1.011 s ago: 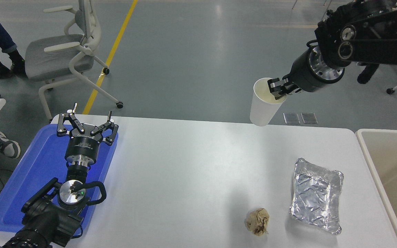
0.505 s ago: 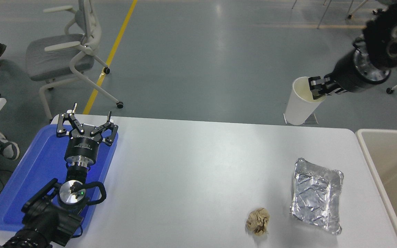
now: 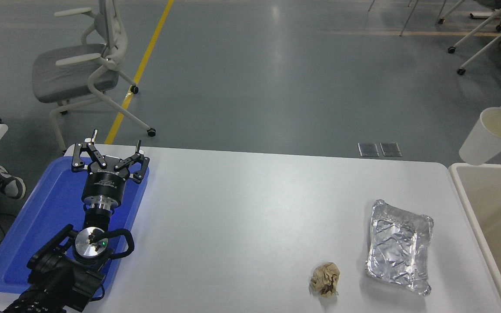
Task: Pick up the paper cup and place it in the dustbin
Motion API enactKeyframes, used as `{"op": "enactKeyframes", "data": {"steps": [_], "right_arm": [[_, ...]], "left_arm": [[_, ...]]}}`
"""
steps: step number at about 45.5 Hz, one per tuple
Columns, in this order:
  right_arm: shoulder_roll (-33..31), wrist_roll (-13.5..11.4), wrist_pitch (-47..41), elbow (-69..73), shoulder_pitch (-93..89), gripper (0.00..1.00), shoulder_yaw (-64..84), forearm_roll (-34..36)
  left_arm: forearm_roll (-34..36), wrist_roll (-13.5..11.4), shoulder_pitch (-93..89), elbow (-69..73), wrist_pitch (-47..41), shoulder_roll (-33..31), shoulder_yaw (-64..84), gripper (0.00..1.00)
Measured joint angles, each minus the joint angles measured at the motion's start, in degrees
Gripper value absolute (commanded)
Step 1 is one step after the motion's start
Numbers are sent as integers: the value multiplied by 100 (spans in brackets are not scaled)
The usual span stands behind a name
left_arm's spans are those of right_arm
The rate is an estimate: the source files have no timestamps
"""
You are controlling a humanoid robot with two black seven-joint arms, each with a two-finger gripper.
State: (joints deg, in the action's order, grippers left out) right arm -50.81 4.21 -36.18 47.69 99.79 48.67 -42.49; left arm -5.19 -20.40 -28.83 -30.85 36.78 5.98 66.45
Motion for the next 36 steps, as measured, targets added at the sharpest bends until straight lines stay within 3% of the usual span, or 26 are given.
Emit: {"op": "enactKeyframes", "data": {"steps": [22, 36], "right_arm": [[273, 1297, 76, -2622, -2389, 0, -179, 162], [625, 1561, 680, -3587, -3926, 0, -227, 1000]], "left_arm": [[0, 0, 1, 0, -4, -1, 0, 100], [1, 1, 0, 0, -4, 0, 0, 100]]}}
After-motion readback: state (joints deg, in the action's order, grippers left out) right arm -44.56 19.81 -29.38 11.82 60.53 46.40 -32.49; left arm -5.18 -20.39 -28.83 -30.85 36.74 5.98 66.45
